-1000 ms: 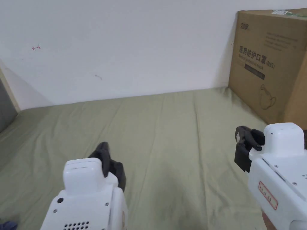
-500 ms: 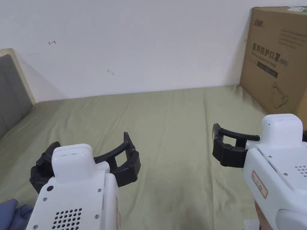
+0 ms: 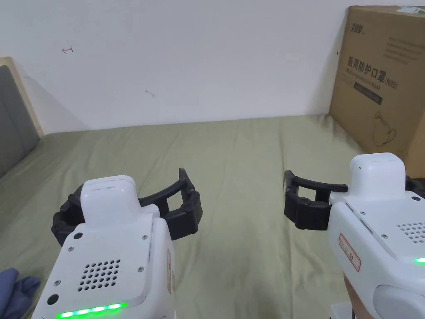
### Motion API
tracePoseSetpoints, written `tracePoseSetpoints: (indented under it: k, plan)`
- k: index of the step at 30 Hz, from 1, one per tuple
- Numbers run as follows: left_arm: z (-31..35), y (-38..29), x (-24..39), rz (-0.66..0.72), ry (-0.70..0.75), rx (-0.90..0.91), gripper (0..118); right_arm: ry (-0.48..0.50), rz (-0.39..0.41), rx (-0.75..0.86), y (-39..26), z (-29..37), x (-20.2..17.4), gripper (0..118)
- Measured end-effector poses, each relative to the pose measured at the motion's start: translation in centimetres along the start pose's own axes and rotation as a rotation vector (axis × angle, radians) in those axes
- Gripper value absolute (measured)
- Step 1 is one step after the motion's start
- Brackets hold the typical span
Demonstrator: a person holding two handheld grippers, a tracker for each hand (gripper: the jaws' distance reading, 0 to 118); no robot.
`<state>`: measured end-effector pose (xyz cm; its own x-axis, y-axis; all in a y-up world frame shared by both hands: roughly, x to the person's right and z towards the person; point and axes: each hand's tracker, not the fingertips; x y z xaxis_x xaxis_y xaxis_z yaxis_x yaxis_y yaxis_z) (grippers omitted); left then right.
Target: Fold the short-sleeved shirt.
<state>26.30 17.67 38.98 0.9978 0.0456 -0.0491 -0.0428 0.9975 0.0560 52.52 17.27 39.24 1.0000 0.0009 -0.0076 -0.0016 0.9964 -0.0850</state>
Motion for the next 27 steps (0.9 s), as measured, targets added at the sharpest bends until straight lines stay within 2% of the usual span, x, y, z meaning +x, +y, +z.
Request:
tracePoseSetpoints:
  k: [6, 10, 15, 18, 25, 27]
  plan:
    - [0.4, 0.0, 0.1, -0.011, -0.061, 0.008, 118, 0.005, -0.005, -0.017, -0.4, 0.1, 0.0, 118]
    - [0.4, 0.4, 0.9, -0.028, -0.028, -0.026, 118, 0.006, -0.006, -0.026, -0.5, 0.2, 0.1, 118]
    - [0.6, 0.4, 1.2, -0.009, -0.056, -0.034, 118, 0.008, -0.011, -0.037, -0.6, 0.3, 0.2, 118]
    - [0.4, 0.4, 2.0, -0.019, -0.015, -0.078, 118, 0.008, -0.005, -0.046, -0.7, 0.3, 0.3, 118]
    - [0.1, 0.1, 2.3, 0.097, -0.074, -0.130, 118, 0.012, -0.015, -0.068, -1.2, 0.1, 0.4, 118]
    - [0.0, 0.1, 2.4, 0.093, -0.060, -0.135, 118, 0.007, -0.013, -0.069, -1.3, 0.1, 0.5, 118]
